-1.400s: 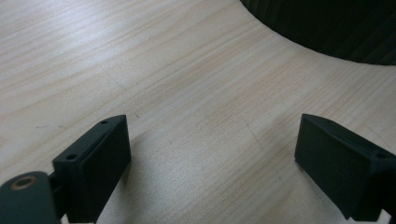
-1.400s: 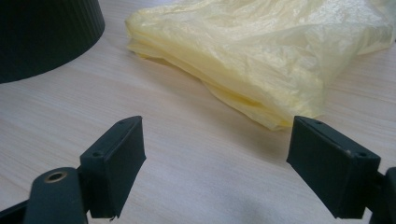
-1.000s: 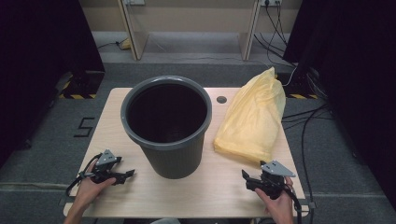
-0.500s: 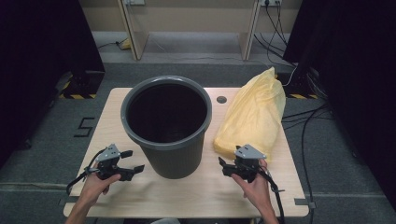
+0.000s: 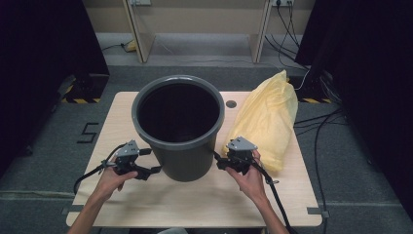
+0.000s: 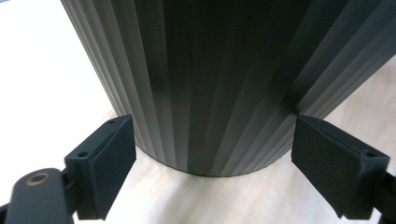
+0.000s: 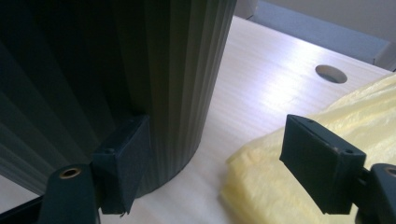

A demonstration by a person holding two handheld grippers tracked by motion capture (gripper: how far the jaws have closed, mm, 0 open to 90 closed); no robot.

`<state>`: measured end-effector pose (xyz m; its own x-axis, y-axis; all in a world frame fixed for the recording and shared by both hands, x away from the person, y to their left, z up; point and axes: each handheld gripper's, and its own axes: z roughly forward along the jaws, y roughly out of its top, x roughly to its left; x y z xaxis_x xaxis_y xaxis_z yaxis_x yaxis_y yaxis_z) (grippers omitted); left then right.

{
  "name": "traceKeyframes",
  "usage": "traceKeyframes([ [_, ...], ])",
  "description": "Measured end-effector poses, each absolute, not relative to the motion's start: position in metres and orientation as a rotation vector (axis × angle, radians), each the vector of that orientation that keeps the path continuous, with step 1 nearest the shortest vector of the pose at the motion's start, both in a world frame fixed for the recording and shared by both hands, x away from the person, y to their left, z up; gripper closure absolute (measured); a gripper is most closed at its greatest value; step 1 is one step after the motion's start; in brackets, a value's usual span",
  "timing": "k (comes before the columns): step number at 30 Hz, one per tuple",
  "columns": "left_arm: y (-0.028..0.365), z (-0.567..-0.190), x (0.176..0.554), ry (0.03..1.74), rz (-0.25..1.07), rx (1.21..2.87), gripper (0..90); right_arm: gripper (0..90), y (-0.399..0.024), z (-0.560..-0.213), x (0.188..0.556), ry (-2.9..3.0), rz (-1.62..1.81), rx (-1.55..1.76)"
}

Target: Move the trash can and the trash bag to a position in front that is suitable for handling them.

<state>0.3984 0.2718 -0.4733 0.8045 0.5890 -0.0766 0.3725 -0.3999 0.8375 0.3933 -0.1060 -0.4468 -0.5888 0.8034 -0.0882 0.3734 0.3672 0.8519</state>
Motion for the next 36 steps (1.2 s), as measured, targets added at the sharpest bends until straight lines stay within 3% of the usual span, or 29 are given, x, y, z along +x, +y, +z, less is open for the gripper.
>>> traceKeyframes([
  [18, 0.242, -0.46, 0.482, 0.748, 0.309, 1.951, 14.4, 23.7, -0.106, -0.432, 0.465, 2.107, 1.164, 1.148],
  [36, 0.228, -0.462, 0.514, 0.839, 0.292, 1.913, 14.3, 17.6, -0.158, -0.419, 0.455, 2.098, 0.932, 1.204],
])
